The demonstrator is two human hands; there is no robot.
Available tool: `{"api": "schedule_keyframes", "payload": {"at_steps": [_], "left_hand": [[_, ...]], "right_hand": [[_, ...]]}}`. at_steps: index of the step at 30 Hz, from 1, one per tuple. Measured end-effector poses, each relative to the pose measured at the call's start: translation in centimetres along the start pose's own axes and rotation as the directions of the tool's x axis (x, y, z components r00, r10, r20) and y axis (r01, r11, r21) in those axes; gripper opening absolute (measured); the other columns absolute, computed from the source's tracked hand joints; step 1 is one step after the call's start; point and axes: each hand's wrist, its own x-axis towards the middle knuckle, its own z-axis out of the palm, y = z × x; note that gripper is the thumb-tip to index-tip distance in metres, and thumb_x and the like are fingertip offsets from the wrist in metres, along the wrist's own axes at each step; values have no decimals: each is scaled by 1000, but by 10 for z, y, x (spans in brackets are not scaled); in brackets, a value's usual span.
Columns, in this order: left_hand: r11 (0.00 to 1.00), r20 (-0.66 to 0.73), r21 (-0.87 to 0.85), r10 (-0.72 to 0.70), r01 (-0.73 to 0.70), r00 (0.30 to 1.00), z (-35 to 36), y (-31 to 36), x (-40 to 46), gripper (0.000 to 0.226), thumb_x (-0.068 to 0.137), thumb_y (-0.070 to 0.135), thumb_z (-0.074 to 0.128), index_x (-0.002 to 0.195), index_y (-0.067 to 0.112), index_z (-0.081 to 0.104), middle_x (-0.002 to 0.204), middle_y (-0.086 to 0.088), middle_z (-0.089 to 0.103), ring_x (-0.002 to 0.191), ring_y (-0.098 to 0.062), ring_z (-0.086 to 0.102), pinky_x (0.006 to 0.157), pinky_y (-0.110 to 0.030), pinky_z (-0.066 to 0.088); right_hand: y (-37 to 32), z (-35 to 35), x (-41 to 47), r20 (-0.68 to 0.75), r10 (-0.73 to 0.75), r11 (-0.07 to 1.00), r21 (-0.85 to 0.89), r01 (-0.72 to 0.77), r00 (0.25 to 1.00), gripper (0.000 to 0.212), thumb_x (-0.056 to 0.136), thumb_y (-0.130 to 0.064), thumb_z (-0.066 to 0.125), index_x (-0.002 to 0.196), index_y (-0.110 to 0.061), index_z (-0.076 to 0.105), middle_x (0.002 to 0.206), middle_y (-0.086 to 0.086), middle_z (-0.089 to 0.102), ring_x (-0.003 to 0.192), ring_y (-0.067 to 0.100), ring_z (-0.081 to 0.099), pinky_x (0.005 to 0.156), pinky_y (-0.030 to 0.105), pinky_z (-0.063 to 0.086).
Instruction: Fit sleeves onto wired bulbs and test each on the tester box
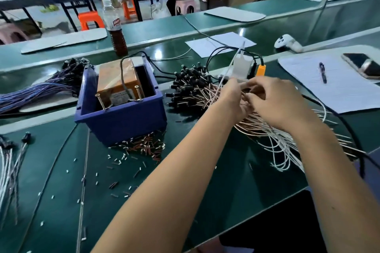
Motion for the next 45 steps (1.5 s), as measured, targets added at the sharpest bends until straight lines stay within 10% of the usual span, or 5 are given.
{"api": "schedule_keyframes", "payload": {"at_steps": [12,19,34,41,45], "left_hand": [[778,-152,544,460,-315,875,-42,18,2,44,108,51,38,142,25,50,112,-17,72,74,-30,75,71,-42,63],[-236,337,924,877,-302,343,-67,15,-6,46,95,11,52,140,19,62,122,1,63,113,-19,48,95,-28,40],[-533,429,846,665,-15,612,-89,-9,-7,67,91,17,53,157,14,41,167,-3,33,157,-23,20,130,-43,4],[-279,262,951,509,-131,820,-78,-4,-47,84,89,-6,45,164,2,9,170,-6,-25,159,-21,-13,127,-30,0],[-135,227,970,192,-203,955,-104,32,-95,53,98,-5,42,148,8,53,167,-6,34,151,-23,36,120,-32,34]], "right_hand": [[-9,40,35,-87,-4,998,-63,-1,996,20,104,-28,60,105,-18,77,98,16,74,94,39,67,71,34,39],[-29,56,49,-64,-57,982,-181,45,996,23,108,-21,47,115,-19,69,103,19,73,97,39,70,74,40,49],[5,18,33,178,141,900,-434,-51,974,20,102,-35,62,94,-24,77,94,6,69,88,30,65,80,38,57],[2,24,25,-120,115,978,-163,-134,986,12,87,-28,82,86,-17,79,89,14,73,87,35,67,81,37,55],[-22,25,18,-395,31,1000,14,-28,918,10,90,-22,74,83,-15,75,80,11,75,70,28,60,71,28,45]]}}
